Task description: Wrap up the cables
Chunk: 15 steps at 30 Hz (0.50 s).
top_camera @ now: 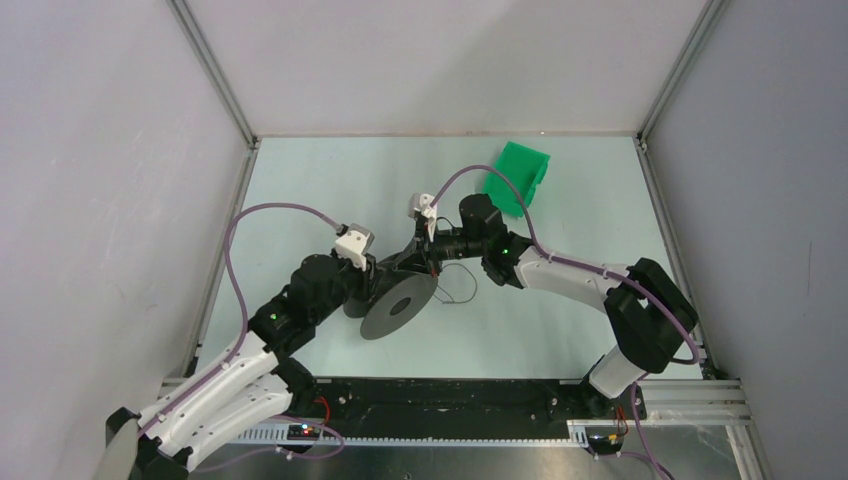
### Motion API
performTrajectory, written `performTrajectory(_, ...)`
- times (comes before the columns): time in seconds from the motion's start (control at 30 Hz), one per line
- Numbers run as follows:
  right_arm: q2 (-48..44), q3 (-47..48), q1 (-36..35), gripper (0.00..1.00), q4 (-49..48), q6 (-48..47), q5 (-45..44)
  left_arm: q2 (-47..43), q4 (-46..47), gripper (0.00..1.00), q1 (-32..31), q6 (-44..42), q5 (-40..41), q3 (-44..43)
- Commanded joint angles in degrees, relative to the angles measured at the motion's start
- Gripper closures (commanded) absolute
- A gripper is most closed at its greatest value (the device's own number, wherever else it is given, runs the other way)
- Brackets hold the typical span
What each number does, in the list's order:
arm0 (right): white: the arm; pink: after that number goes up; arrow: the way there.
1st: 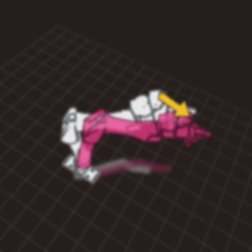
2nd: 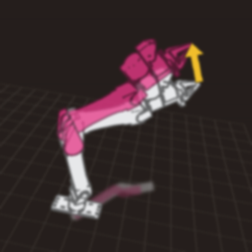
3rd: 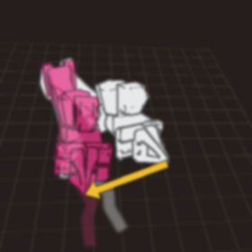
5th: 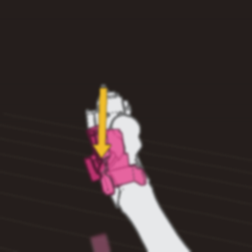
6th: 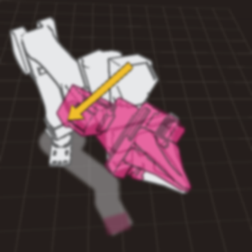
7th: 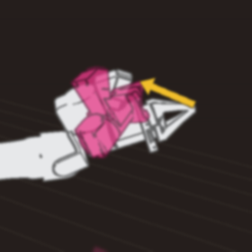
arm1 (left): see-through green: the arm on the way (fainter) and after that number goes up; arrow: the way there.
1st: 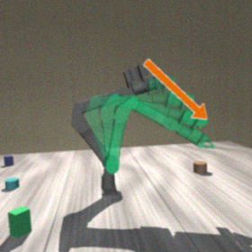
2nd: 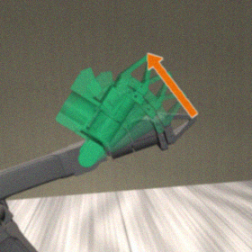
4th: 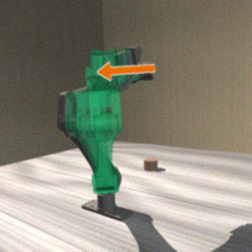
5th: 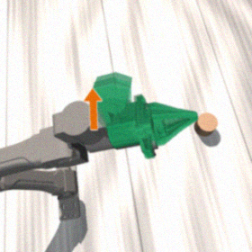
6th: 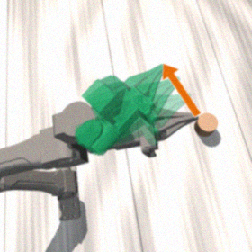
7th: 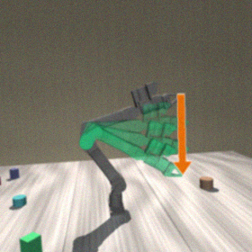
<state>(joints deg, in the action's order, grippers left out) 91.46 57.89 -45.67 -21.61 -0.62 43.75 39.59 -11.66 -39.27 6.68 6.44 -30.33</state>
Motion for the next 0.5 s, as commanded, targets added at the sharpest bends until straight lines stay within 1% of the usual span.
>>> performTrajectory(0.0,0.8,2.3,0.4,1.0,0.0,-0.4,-0.4,-0.1,2.2,0.65,-0.4,0.7,1.5,0.4)
performTrajectory(0.27,1.2,2.3,0.5,1.0,0.4,-0.5,-0.2,1.3,1.5,0.67,-0.5,0.3,1.3,0.2)
performTrajectory(0.33,1.2,2.3,0.5,1.0,0.5,-0.6,0.0,1.7,1.3,0.7,-0.6,0.1,1.0,0.1)
performTrajectory(0.47,1.3,2.3,0.6,1.0,0.6,-0.6,0.3,1.6,1.0,0.79,-0.7,-0.4,1.0,-0.2)
